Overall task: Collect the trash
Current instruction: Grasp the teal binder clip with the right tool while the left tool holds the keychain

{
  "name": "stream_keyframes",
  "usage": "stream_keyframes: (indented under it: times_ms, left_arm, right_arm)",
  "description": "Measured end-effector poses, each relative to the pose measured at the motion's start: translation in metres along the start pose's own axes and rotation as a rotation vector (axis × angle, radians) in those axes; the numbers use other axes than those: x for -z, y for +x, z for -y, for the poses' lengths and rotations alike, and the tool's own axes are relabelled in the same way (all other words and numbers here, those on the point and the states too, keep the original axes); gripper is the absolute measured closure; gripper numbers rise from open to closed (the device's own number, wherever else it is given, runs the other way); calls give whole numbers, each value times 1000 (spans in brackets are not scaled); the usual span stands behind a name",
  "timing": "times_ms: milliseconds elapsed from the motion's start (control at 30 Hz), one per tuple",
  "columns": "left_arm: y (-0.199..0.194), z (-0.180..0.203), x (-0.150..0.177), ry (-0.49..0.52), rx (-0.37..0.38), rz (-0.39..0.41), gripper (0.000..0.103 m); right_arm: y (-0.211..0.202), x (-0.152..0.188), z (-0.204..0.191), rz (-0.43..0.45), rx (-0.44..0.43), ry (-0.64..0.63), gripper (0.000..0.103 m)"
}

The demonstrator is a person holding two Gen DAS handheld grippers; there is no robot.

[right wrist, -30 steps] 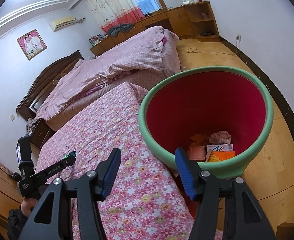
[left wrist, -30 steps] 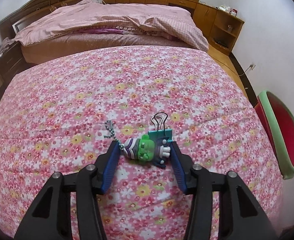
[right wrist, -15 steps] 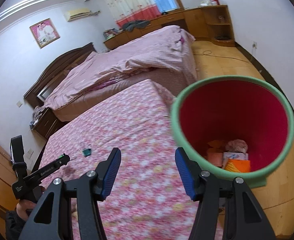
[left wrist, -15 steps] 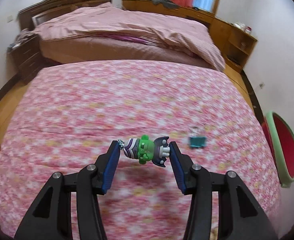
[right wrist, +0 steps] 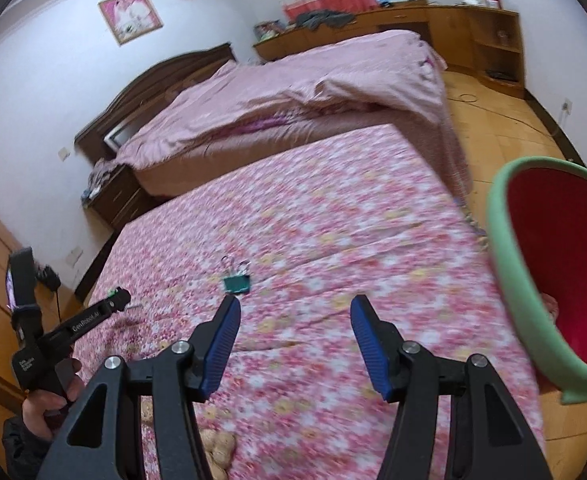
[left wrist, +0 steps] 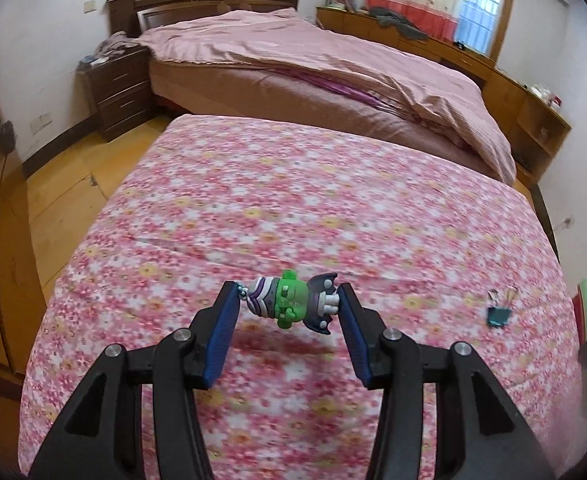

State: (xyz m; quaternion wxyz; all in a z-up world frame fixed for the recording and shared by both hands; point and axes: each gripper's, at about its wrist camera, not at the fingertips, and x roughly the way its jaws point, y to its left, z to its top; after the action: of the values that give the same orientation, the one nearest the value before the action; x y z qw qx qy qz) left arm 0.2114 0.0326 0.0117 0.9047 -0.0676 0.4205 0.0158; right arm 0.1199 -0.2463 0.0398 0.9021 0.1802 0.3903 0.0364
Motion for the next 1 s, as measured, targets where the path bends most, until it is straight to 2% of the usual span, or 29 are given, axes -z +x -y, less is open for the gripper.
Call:
stream_keyframes:
  times_ms: [500, 800, 833, 900, 967, 1000]
  left_arm:
    - [14, -13, 0, -35, 3, -17, 52]
    - [16, -12, 1, -29, 8, -26, 52]
    - [16, -10, 1, -28, 8, -26, 52]
    - [15, -9, 1, -27, 8, -24, 52]
    - [13, -8, 2, -27, 10, -20, 52]
    - [12, -8, 2, -26, 11, -18, 52]
  right_arm:
    - [72, -7, -41, -97, 22, -94, 43]
    - [95, -12, -55, -86, 52, -150, 43]
    - [96, -11, -56, -86, 54, -156, 45]
    - [97, -9, -62, -89, 59, -187, 62]
    - [99, -5, -67, -87, 79, -232, 73]
    - [99, -4, -68, -84, 86, -243, 74]
